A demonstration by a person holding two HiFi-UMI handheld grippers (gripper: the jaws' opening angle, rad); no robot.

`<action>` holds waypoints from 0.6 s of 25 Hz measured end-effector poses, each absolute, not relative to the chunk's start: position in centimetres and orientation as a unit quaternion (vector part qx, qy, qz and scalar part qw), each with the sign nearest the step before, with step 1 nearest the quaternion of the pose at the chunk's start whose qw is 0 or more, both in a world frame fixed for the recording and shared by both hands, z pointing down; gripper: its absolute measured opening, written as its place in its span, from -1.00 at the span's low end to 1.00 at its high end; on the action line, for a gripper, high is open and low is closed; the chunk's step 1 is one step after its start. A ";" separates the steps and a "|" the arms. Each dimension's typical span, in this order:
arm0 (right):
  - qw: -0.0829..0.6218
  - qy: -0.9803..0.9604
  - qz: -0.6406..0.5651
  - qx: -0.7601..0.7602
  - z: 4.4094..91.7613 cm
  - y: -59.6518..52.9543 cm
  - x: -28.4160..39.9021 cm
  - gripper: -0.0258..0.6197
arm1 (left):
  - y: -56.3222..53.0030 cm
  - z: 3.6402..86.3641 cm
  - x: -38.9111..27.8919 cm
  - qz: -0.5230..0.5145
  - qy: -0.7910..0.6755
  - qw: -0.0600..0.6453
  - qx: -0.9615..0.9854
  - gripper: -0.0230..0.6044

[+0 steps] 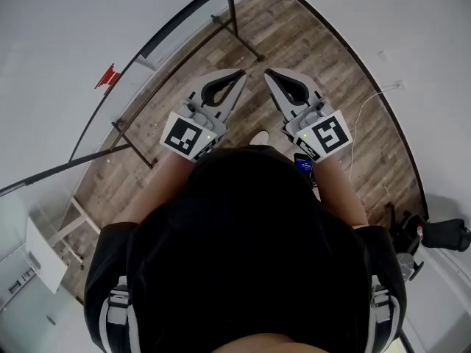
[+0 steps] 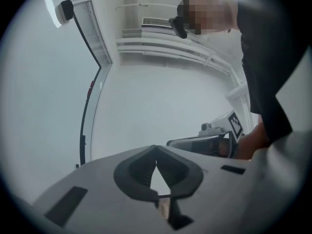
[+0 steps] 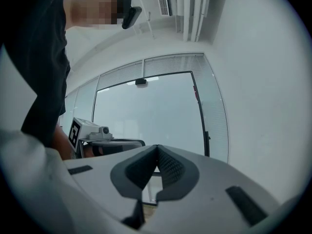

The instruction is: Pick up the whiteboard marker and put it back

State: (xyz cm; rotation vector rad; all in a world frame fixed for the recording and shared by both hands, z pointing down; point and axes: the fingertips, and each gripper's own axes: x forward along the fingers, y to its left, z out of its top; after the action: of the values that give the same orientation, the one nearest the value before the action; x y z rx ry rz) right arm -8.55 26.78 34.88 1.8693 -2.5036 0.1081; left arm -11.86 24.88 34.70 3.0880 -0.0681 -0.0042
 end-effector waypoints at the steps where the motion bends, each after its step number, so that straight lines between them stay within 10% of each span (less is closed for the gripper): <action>1: 0.007 -0.803 0.037 0.595 35.0 26.9 -8.1 -0.93 | 24.9 34.9 -11.5 0.004 -0.026 0.027 0.999 -0.91; 15: 0.004 -0.815 0.050 0.577 35.5 26.9 -2.8 -0.93 | 25.7 34.7 -7.2 0.015 -0.045 0.019 0.999 -0.91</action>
State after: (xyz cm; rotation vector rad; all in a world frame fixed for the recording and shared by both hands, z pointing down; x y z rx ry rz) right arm -2.77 26.88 35.50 1.8075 -2.5550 0.1568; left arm -7.16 25.65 34.67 3.0994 -0.1411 0.0451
